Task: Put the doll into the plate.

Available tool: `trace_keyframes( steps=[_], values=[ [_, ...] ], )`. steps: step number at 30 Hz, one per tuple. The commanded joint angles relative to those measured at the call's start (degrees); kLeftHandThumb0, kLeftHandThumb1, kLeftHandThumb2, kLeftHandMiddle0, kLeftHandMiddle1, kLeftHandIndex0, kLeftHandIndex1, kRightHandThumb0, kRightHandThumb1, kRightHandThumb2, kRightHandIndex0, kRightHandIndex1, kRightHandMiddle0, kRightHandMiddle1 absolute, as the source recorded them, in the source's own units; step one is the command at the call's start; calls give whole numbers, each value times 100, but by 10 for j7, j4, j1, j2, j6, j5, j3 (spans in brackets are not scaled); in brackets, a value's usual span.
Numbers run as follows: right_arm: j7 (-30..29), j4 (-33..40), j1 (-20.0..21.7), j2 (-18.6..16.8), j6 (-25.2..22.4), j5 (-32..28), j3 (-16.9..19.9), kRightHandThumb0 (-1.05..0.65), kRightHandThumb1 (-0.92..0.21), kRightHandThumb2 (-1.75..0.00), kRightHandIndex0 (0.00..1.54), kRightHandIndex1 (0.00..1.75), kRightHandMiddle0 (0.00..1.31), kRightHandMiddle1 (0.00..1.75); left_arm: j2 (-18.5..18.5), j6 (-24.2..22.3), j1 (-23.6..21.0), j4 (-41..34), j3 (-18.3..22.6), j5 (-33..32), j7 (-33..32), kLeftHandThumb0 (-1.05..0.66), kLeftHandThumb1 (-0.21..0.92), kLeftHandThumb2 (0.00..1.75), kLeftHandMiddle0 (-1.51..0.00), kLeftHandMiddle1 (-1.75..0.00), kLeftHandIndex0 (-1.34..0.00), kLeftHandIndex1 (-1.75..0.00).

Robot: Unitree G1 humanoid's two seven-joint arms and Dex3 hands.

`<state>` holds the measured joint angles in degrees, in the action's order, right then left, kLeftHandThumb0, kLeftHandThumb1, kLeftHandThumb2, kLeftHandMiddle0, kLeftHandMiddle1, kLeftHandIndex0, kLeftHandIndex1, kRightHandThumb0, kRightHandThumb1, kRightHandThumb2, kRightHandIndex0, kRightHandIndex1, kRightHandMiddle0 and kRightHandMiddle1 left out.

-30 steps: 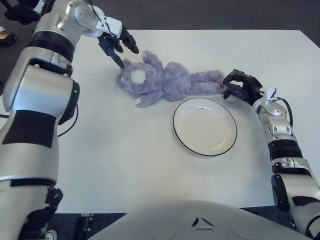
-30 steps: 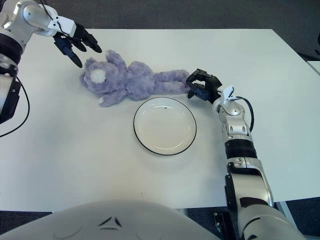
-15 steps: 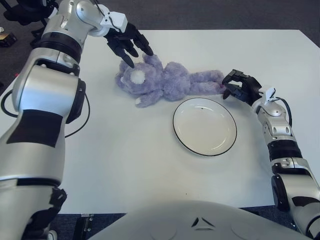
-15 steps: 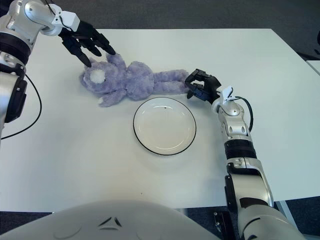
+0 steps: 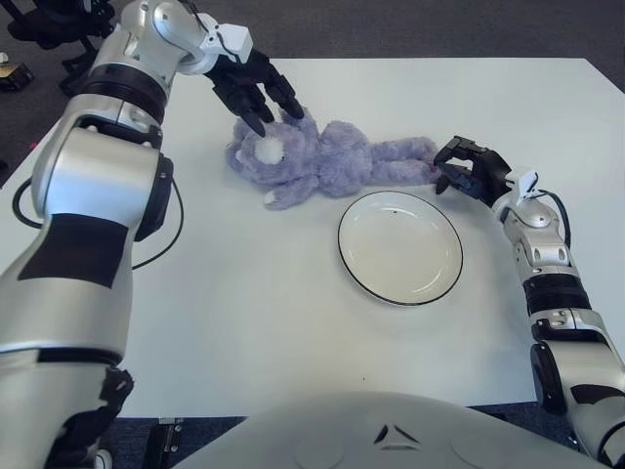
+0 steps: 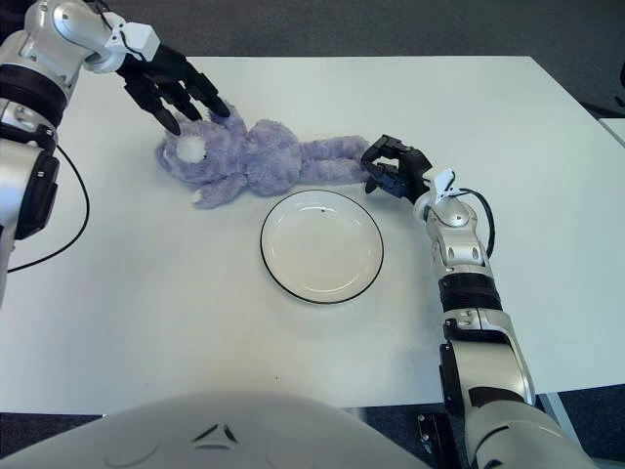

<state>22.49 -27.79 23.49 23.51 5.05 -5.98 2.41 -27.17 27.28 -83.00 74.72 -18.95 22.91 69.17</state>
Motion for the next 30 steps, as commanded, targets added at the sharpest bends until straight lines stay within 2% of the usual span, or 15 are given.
trace_keyframes(
  steps=[1,10,23,30],
  values=[
    [14,-20,-36,-2,-22,20,-18,-36,-92,-30,84,133,44,150,5,-7,6,1,4,-4,6,-55,86,2,-64,-1,-49,0],
    [19,-22,-36,0,-13,20,-19,-36,-92,-30,84,132,44,151,4,-6,7,-1,-2,3,8,-64,92,5,-63,0,-49,0],
    [20,-23,-37,1,-9,22,-20,-36,-92,-31,85,131,43,151,1,6,7,-2,-20,21,-2,-69,92,10,-60,0,-47,0],
    [21,-21,-37,2,-9,21,-20,-36,-92,-31,85,131,43,151,3,30,25,-4,-36,34,-8,-72,92,13,-58,0,-45,0]
  ],
)
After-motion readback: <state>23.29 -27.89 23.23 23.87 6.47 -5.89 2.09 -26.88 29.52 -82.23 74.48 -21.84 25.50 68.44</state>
